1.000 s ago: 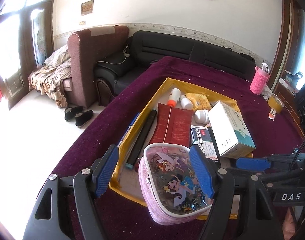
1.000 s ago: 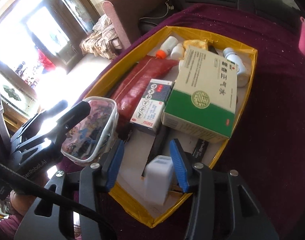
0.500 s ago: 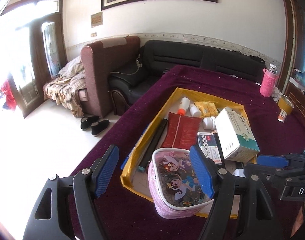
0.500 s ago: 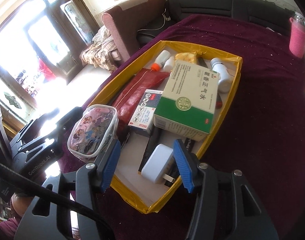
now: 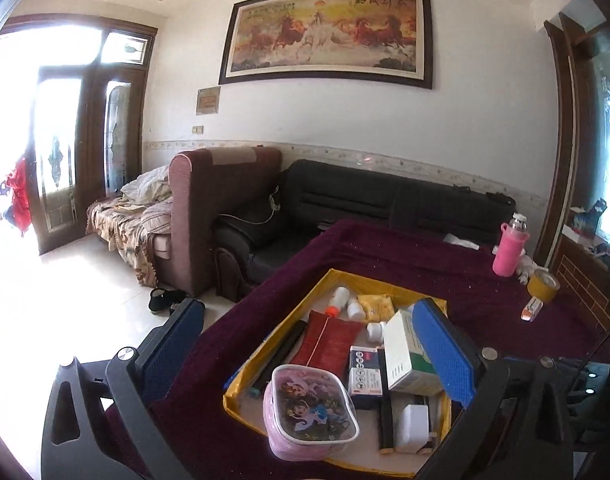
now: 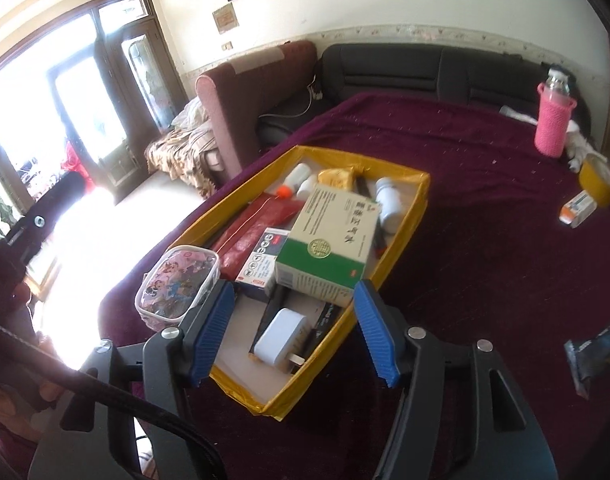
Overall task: Organize objects
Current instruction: 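Release the pouch and the white plug into the tray with both grippers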
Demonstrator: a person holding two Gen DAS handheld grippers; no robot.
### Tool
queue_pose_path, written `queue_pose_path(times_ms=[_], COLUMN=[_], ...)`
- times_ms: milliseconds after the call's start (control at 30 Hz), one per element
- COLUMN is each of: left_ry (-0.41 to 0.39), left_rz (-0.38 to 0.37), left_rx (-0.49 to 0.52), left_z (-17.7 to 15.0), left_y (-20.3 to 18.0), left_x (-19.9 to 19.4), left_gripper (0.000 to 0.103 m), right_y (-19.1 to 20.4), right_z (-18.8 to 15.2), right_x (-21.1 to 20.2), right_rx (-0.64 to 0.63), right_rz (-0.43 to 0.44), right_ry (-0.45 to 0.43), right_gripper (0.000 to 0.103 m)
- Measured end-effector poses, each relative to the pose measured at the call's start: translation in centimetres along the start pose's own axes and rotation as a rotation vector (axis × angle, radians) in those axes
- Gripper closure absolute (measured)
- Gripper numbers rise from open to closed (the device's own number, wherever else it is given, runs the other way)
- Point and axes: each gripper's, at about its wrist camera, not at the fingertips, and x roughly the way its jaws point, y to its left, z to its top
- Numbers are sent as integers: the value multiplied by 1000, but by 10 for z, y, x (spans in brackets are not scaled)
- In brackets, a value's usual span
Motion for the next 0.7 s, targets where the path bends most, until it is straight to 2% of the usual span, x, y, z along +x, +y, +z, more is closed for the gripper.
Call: queue_pose_path(times_ms=[100, 233, 367, 567, 700], left_ry=[23, 66, 104, 155, 166], left_rz=[23, 22, 62, 9, 16], left_rx=[37, 10, 17, 14, 43], left_z=[-6, -9, -15, -21, -25], left_y=[-8, -14, -20, -25, -28], left_x=[2, 2, 3, 10, 10], left_gripper=[1, 1, 1, 1, 1], right_y=[0, -2, -3, -4, -5], right_z=[-5, -11, -17, -24, -26], right_x=[-4, -1, 2, 12, 16], right_rx=[-31, -57, -70, -73, -70], right_rz=[-72, -125, -146, -147, -153], right_ry=[-27, -24, -21, 13, 27], right_gripper=[37, 37, 37, 37, 37])
